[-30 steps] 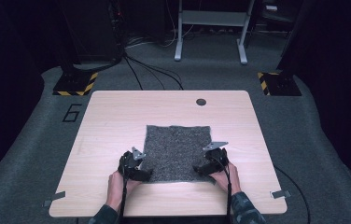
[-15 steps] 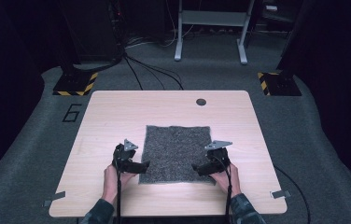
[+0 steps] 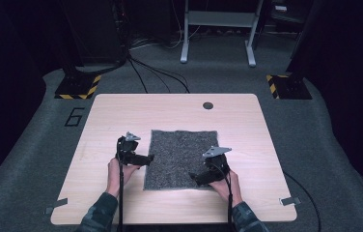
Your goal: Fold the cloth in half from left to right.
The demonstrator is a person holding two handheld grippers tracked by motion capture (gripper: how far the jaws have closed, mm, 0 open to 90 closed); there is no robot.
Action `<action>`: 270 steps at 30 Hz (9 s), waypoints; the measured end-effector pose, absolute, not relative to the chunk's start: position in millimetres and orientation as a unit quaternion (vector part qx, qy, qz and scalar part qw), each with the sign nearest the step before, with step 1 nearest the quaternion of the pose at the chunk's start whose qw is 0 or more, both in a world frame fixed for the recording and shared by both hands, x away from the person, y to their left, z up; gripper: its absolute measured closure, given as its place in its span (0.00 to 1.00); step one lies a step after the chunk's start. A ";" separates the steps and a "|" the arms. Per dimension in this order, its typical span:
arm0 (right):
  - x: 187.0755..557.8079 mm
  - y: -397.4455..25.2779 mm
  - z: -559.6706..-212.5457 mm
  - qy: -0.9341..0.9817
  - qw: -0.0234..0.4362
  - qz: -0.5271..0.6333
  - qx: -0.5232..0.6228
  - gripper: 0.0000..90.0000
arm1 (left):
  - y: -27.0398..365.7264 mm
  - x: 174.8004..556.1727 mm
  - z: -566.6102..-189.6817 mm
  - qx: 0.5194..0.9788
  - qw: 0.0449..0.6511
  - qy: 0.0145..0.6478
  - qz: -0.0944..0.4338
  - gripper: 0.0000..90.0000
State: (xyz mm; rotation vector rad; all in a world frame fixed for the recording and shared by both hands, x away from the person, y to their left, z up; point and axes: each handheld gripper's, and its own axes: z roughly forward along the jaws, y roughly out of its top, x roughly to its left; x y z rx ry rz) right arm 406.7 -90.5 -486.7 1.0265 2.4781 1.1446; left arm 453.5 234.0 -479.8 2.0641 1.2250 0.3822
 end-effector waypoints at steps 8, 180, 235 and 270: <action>398.8 -65.6 -485.6 0.854 0.095 0.387 0.334 0.00 | 234.2 476.5 -483.5 0.798 0.338 0.477 0.145 0.08; 364.0 -83.0 -498.5 0.797 0.128 0.417 0.416 0.92 | 112.4 591.8 -429.0 0.826 0.281 0.453 0.182 0.33; 329.9 -97.0 -503.9 0.824 0.145 0.359 0.413 0.97 | 161.3 565.7 -503.6 0.818 0.235 0.492 0.184 0.27; 423.8 -97.9 -509.3 0.810 0.149 0.363 0.436 0.19 | 169.7 483.2 -506.7 0.840 0.269 0.443 0.162 0.17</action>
